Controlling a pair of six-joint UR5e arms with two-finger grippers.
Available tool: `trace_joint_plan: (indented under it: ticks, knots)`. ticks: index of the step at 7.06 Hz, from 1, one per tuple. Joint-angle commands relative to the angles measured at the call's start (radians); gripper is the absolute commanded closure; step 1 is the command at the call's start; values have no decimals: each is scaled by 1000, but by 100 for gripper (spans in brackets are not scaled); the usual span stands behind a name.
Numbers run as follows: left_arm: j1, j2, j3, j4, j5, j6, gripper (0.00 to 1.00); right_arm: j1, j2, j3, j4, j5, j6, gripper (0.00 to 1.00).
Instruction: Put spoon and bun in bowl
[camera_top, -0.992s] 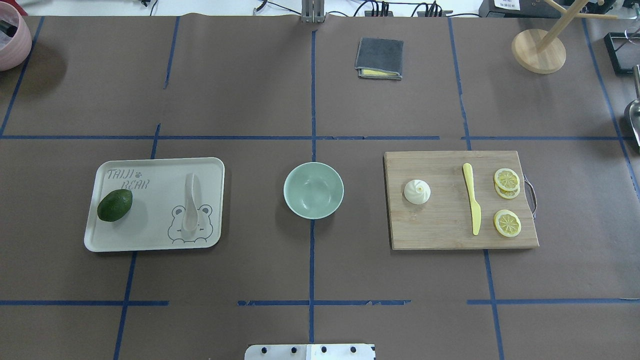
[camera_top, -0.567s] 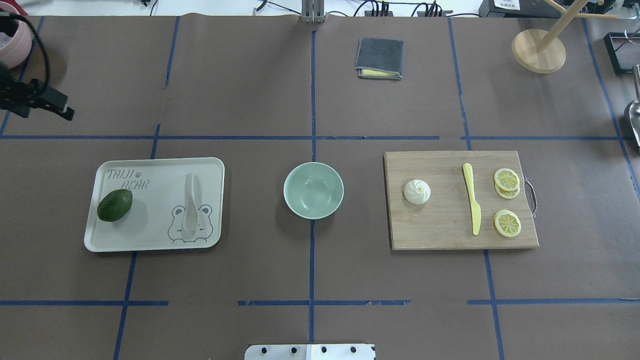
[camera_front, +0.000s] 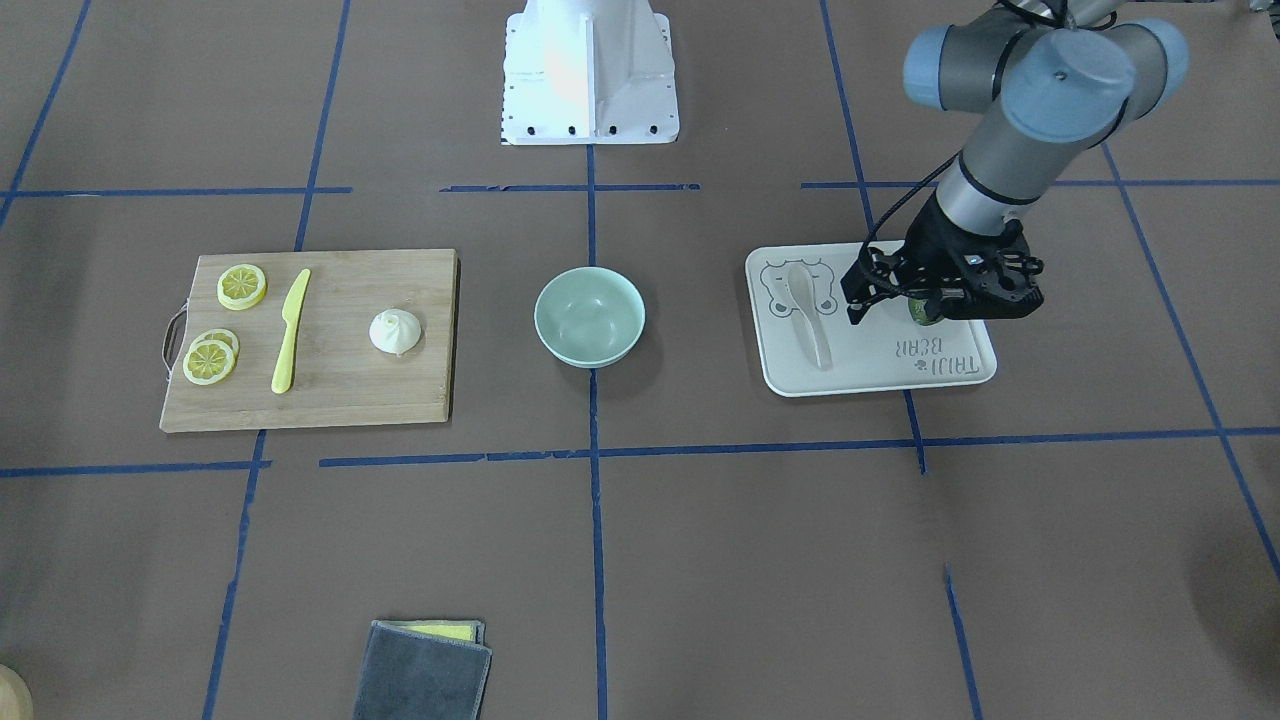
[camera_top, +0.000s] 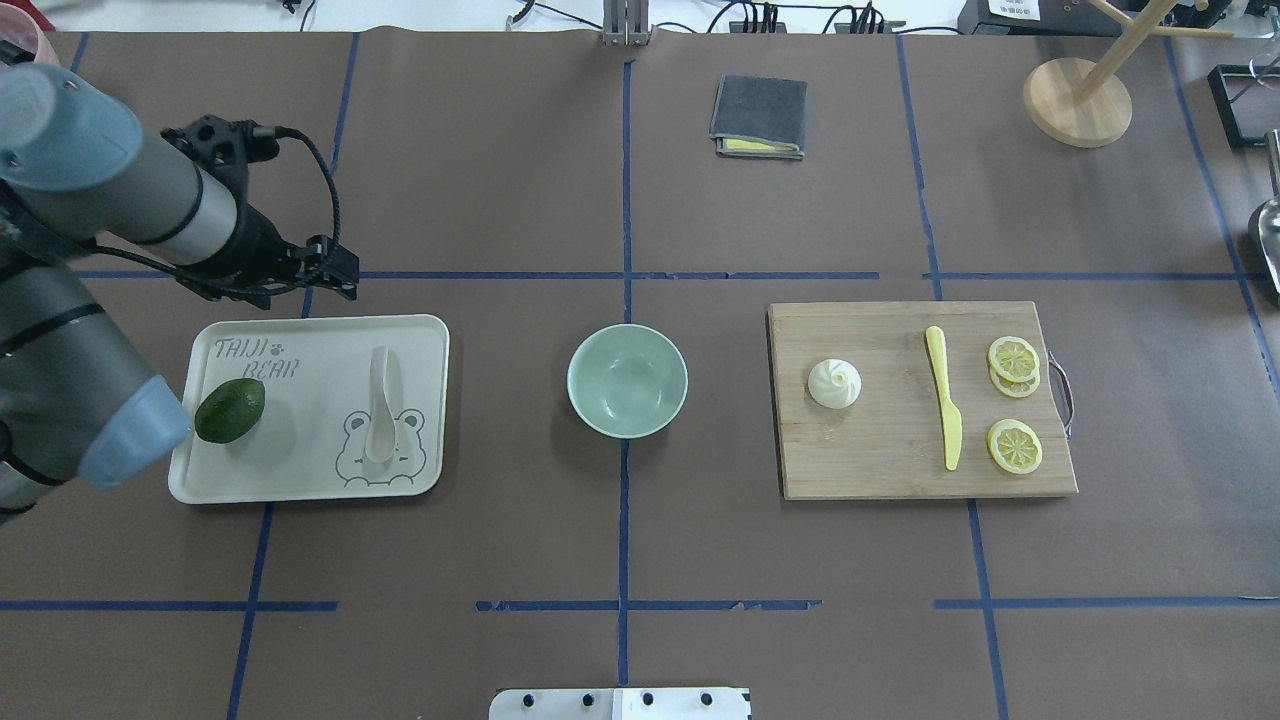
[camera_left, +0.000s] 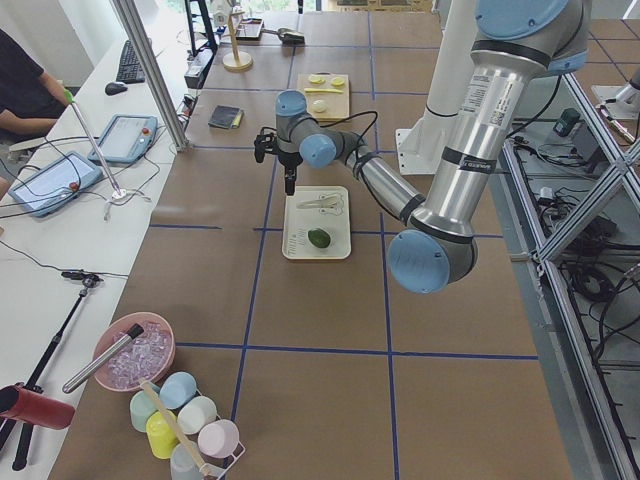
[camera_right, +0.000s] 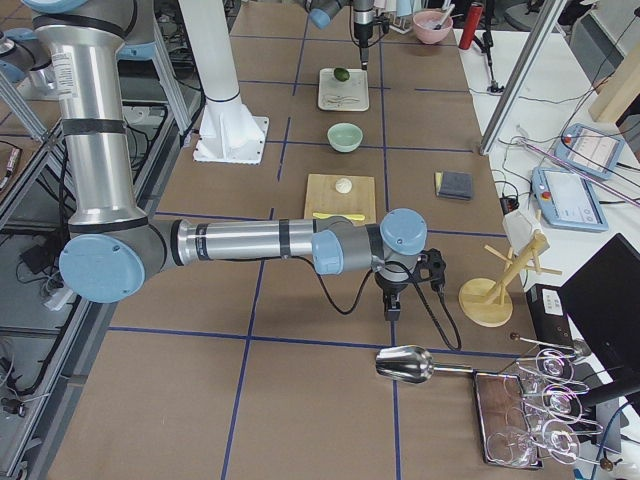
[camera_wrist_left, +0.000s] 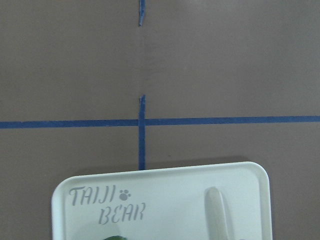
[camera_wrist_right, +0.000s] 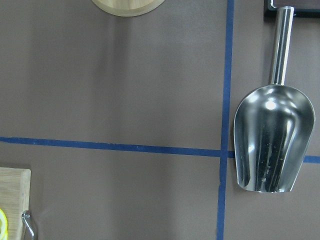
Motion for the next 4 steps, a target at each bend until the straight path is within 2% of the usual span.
trace_joint_plan:
  ticks: [1, 3, 4]
  knots:
    - [96, -13, 51, -60, 81, -111, 1, -14, 2, 4, 33, -5, 31, 0]
    - [153, -25, 101, -66, 144, -139, 3, -16, 12, 13, 43, 3, 57, 0]
    - [172, -35, 126, -66, 146, -138, 6, -20, 14, 26, 43, 4, 59, 0]
